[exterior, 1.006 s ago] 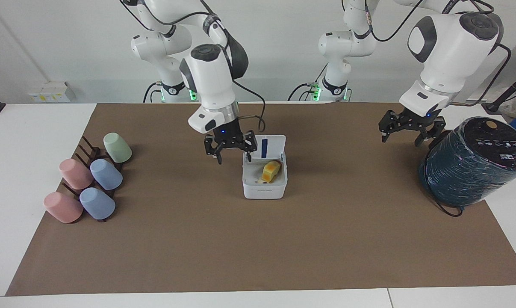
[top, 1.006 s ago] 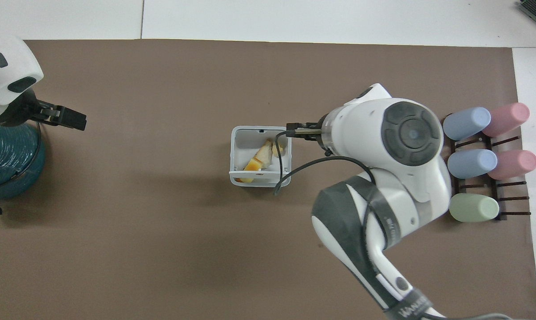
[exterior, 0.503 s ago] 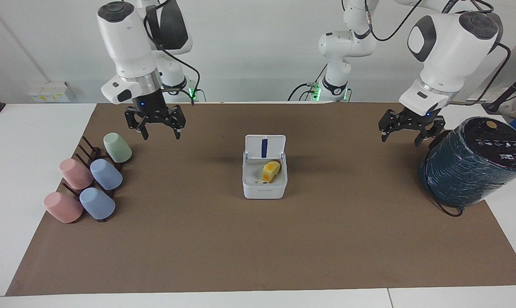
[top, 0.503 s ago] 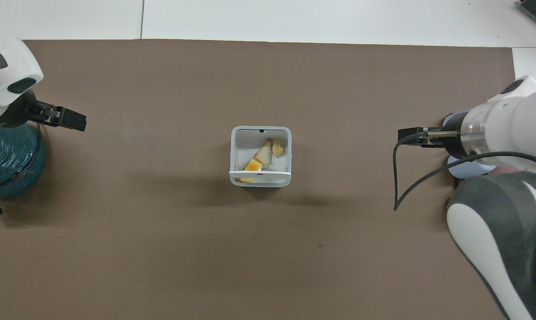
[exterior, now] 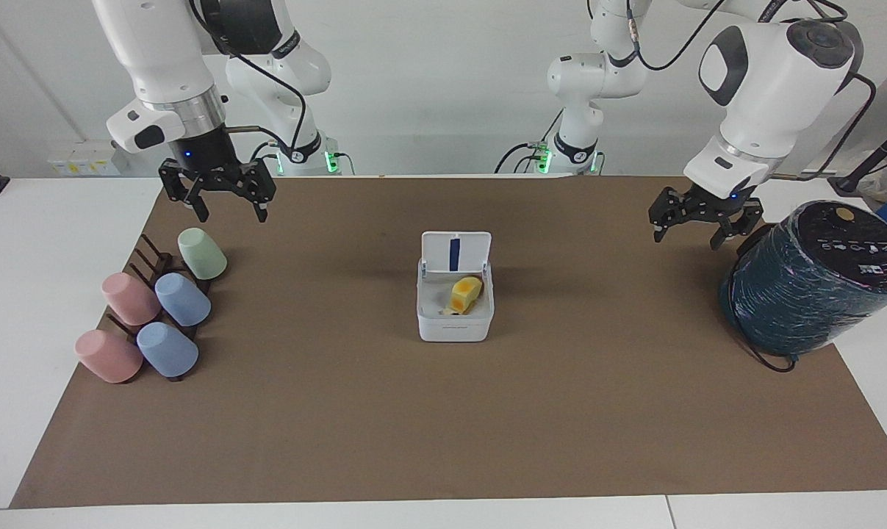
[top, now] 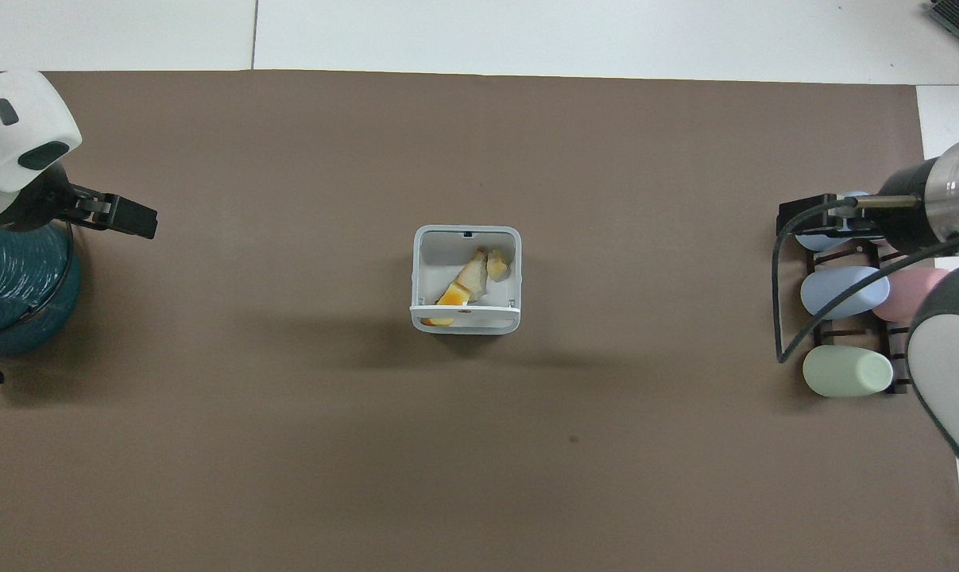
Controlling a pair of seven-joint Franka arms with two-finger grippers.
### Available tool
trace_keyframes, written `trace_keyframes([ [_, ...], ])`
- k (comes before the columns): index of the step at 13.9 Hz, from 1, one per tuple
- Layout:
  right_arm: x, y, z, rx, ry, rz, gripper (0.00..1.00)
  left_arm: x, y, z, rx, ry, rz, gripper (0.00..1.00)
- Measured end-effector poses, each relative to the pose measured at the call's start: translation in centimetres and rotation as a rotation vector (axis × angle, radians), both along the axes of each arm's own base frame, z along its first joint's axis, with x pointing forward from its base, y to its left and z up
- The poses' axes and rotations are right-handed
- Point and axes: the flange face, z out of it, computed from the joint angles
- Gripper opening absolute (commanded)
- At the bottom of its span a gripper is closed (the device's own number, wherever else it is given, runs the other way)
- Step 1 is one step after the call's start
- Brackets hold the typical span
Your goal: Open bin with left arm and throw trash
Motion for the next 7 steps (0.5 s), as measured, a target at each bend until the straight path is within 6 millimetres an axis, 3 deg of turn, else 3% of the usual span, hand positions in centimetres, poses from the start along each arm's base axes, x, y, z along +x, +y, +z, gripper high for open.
trace_keyframes([
  [7,-0.3,1.3,-1.6,-0.009,0.074,0.042,1.0,-0.2,-0.1,0.0,0.0,0.006,0.004,1.0],
])
